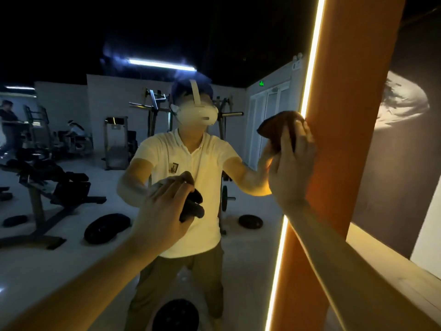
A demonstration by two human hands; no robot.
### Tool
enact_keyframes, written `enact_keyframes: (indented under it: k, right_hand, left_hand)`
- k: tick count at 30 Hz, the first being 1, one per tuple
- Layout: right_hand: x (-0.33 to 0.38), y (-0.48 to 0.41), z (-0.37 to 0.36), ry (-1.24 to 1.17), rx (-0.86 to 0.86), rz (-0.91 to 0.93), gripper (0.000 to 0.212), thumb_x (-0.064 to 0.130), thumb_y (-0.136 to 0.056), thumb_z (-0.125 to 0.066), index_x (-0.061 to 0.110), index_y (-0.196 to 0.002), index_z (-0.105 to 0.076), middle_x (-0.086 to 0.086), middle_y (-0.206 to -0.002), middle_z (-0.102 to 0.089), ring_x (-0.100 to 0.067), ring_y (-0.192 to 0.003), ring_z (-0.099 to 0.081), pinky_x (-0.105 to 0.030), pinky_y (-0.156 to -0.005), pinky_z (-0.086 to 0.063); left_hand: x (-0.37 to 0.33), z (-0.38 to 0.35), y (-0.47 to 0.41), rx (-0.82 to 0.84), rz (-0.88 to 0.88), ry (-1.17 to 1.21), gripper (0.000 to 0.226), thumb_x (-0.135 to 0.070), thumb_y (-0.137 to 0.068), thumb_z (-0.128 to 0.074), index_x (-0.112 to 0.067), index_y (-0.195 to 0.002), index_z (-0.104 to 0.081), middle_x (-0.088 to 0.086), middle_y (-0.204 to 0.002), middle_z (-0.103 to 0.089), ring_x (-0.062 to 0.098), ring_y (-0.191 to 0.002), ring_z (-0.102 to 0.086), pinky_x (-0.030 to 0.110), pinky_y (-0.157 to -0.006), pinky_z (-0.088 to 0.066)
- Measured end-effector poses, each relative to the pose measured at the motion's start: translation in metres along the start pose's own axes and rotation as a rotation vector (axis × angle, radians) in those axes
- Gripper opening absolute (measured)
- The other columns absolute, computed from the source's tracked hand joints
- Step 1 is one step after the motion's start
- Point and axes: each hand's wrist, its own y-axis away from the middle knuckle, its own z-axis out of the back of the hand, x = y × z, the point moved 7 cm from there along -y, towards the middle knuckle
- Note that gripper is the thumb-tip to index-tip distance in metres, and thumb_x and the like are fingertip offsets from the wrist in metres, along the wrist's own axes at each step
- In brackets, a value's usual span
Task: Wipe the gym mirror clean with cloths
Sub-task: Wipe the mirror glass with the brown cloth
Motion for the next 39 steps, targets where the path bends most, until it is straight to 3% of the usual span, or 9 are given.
enact_keyframes:
  k: [2,6,10,14,21,24,29,34,39]
  right_hand:
    - [0.008,0.043,-0.012,-0.036,-0.013,0.0,0.05,0.032,-0.111,-0.028,0.006,-0.146,-0.053,-0.02,-0.155,-0.043,-0.04,-0.146,-0.035,-0.057,-0.118,-0.032]
    - [0.019,0.146,-0.024,-0.114,0.035,0.065,0.042,0.021,-0.105,-0.056,0.004,-0.144,-0.053,-0.016,-0.154,-0.04,-0.043,-0.142,-0.04,-0.059,-0.112,-0.04]
    - [0.036,0.221,-0.017,-0.134,0.158,0.063,0.036,0.019,-0.107,-0.045,0.014,-0.142,-0.051,-0.01,-0.152,-0.041,-0.04,-0.133,-0.046,-0.045,-0.109,-0.042]
    - [0.047,0.254,-0.004,-0.174,0.356,0.014,0.036,0.011,-0.094,-0.059,0.012,-0.129,-0.065,-0.007,-0.136,-0.055,-0.033,-0.111,-0.058,-0.038,-0.084,-0.057]
    - [0.028,0.285,0.057,-0.154,0.622,-0.442,0.04,0.008,-0.089,-0.061,0.023,-0.125,-0.066,0.005,-0.114,-0.066,-0.017,-0.101,-0.065,-0.04,-0.084,-0.06]
    - [0.029,0.288,0.118,-0.024,0.591,-0.54,0.03,0.009,-0.092,-0.065,0.024,-0.118,-0.062,0.007,-0.103,-0.068,-0.014,-0.09,-0.067,-0.034,-0.079,-0.061]
    - [0.036,0.292,0.22,0.283,0.601,-0.495,0.024,0.014,-0.092,-0.075,0.018,-0.115,-0.068,0.001,-0.107,-0.072,-0.019,-0.095,-0.07,-0.029,-0.082,-0.061]
    - [0.031,0.297,0.322,0.471,0.569,-0.476,0.025,0.018,-0.091,-0.076,0.013,-0.115,-0.071,-0.002,-0.112,-0.073,-0.02,-0.102,-0.072,-0.022,-0.094,-0.051]
    - [0.003,0.307,0.45,0.692,0.455,-0.493,0.024,0.005,-0.086,-0.08,0.009,-0.109,-0.073,-0.007,-0.112,-0.072,-0.026,-0.101,-0.071,-0.025,-0.092,-0.048]
  left_hand:
    - [-0.003,0.0,0.01,-0.035,0.009,0.006,0.052,-0.017,-0.068,-0.09,-0.008,-0.11,-0.062,0.014,-0.108,-0.07,0.031,-0.106,-0.066,0.049,-0.091,-0.057]
    - [-0.002,-0.017,0.037,0.013,0.123,0.035,0.045,-0.014,-0.066,-0.093,-0.009,-0.101,-0.065,0.01,-0.097,-0.07,0.03,-0.09,-0.068,0.033,-0.072,-0.051]
    - [-0.01,-0.04,0.065,0.072,0.18,0.14,0.04,-0.016,-0.072,-0.09,-0.008,-0.102,-0.066,0.007,-0.097,-0.069,0.026,-0.088,-0.069,0.027,-0.065,-0.046]
    - [-0.018,-0.057,0.091,0.149,0.265,0.284,0.038,-0.027,-0.08,-0.087,-0.011,-0.109,-0.067,0.004,-0.101,-0.072,0.022,-0.088,-0.071,0.024,-0.069,-0.047]
    - [-0.035,-0.078,0.128,0.345,0.418,0.714,0.019,-0.036,-0.093,-0.074,-0.021,-0.093,-0.064,-0.006,-0.077,-0.067,0.005,-0.07,-0.064,0.016,-0.065,-0.049]
    - [-0.073,-0.078,0.137,0.436,0.263,0.856,0.029,-0.054,-0.092,-0.064,-0.025,-0.093,-0.059,-0.011,-0.07,-0.059,0.004,-0.065,-0.063,0.012,-0.055,-0.041]
    - [-0.159,-0.053,0.157,0.514,0.017,0.942,0.05,-0.071,-0.091,-0.057,-0.027,-0.112,-0.046,-0.017,-0.092,-0.05,0.001,-0.074,-0.055,0.011,-0.06,-0.036]
    - [-0.251,-0.017,0.178,0.428,-0.273,1.076,0.014,-0.035,-0.1,-0.045,-0.028,-0.112,-0.046,-0.01,-0.101,-0.054,0.011,-0.075,-0.054,0.015,-0.063,-0.045]
    - [-0.384,0.01,0.195,0.31,-0.641,1.03,0.04,-0.018,-0.091,-0.075,-0.025,-0.125,-0.055,0.0,-0.112,-0.062,0.021,-0.091,-0.064,0.034,-0.077,-0.059]
